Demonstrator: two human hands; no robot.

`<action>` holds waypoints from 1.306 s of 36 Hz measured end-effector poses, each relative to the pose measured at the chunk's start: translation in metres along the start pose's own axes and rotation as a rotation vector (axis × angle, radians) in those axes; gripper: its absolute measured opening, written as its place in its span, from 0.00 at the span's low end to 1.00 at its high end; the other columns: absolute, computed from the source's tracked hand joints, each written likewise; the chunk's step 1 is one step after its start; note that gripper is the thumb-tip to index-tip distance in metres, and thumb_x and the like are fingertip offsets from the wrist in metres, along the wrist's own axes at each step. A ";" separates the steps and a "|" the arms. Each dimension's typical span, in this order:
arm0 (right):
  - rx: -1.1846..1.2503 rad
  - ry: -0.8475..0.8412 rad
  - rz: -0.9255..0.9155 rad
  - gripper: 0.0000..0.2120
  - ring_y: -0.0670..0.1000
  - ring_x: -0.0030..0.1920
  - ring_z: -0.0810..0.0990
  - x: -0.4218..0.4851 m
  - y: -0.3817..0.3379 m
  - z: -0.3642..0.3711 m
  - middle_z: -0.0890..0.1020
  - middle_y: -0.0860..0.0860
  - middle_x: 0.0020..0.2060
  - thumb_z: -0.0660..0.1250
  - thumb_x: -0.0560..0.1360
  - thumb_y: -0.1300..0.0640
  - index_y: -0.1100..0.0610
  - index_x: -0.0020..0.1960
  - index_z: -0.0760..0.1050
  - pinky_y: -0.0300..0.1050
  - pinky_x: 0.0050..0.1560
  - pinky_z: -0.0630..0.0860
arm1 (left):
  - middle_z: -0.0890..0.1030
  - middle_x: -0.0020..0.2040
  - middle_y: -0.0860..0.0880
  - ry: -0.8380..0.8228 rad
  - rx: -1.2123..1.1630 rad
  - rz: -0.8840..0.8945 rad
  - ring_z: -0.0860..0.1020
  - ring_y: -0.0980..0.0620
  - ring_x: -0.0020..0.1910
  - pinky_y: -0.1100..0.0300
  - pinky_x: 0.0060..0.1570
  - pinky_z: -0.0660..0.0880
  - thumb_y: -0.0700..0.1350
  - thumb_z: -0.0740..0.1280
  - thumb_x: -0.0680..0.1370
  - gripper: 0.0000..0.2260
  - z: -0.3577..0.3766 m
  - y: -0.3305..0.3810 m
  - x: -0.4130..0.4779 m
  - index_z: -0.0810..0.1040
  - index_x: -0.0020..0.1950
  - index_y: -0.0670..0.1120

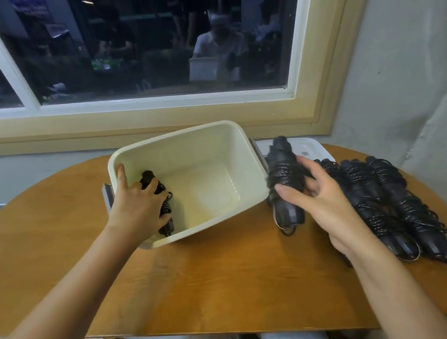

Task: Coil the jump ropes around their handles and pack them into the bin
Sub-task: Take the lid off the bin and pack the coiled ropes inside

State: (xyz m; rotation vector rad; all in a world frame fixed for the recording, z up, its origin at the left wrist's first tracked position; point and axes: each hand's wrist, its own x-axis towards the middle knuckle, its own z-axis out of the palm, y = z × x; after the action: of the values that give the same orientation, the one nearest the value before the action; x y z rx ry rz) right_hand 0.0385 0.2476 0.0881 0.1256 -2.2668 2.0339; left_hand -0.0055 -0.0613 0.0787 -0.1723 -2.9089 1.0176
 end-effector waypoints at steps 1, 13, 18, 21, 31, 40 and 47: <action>0.006 -0.052 -0.007 0.39 0.41 0.56 0.81 0.006 -0.008 0.009 0.82 0.43 0.58 0.76 0.68 0.51 0.44 0.74 0.64 0.36 0.51 0.79 | 0.59 0.80 0.48 -0.001 -0.001 0.000 0.71 0.44 0.70 0.28 0.70 0.40 0.65 0.50 0.81 0.27 0.000 0.000 -0.001 0.59 0.78 0.59; -0.247 -0.398 0.113 0.47 0.58 0.62 0.77 0.112 0.016 0.139 0.73 0.56 0.69 0.80 0.67 0.57 0.45 0.77 0.56 0.61 0.58 0.79 | 0.59 0.80 0.45 0.023 -0.064 -0.034 0.70 0.43 0.71 0.30 0.70 0.35 0.65 0.54 0.80 0.40 0.004 0.002 -0.005 0.45 0.81 0.41; -0.337 -0.490 0.119 0.45 0.59 0.67 0.74 0.111 0.036 0.167 0.72 0.56 0.70 0.78 0.69 0.56 0.50 0.78 0.56 0.59 0.61 0.78 | 0.65 0.77 0.46 0.069 -0.119 -0.047 0.71 0.44 0.71 0.32 0.70 0.34 0.64 0.56 0.79 0.43 0.007 0.003 -0.003 0.41 0.80 0.39; -0.219 -0.548 0.186 0.35 0.59 0.69 0.72 0.108 0.036 0.170 0.70 0.55 0.71 0.68 0.78 0.48 0.50 0.78 0.55 0.61 0.64 0.75 | 0.65 0.77 0.45 0.111 -0.161 -0.033 0.69 0.43 0.72 0.32 0.71 0.34 0.66 0.56 0.78 0.44 0.012 0.002 -0.002 0.36 0.80 0.43; 0.140 -0.456 0.414 0.40 0.62 0.77 0.60 0.109 0.032 0.165 0.58 0.56 0.79 0.41 0.75 0.27 0.48 0.80 0.54 0.71 0.70 0.64 | 0.44 0.81 0.43 0.231 -0.310 -0.098 0.50 0.35 0.78 0.34 0.74 0.44 0.63 0.45 0.82 0.32 0.002 0.013 0.012 0.44 0.81 0.47; -0.114 -0.472 0.292 0.38 0.60 0.75 0.64 0.104 0.033 0.148 0.61 0.54 0.78 0.44 0.76 0.30 0.48 0.80 0.54 0.61 0.72 0.66 | 0.42 0.81 0.49 0.104 -0.557 0.008 0.46 0.32 0.78 0.30 0.72 0.54 0.66 0.53 0.80 0.29 0.019 0.031 0.039 0.47 0.79 0.63; -1.242 -0.666 -0.544 0.41 0.46 0.66 0.73 0.081 0.020 0.090 0.80 0.43 0.63 0.35 0.72 0.27 0.43 0.67 0.76 0.53 0.76 0.53 | 0.42 0.81 0.56 0.066 -0.559 0.013 0.42 0.29 0.76 0.26 0.69 0.50 0.66 0.55 0.79 0.31 0.019 0.032 0.042 0.50 0.79 0.60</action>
State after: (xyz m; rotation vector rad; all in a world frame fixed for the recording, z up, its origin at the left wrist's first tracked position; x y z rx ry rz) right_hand -0.0461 0.1607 0.0687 1.2221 -2.8967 0.1339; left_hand -0.0465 -0.0433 0.0447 -0.2393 -3.0486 0.1687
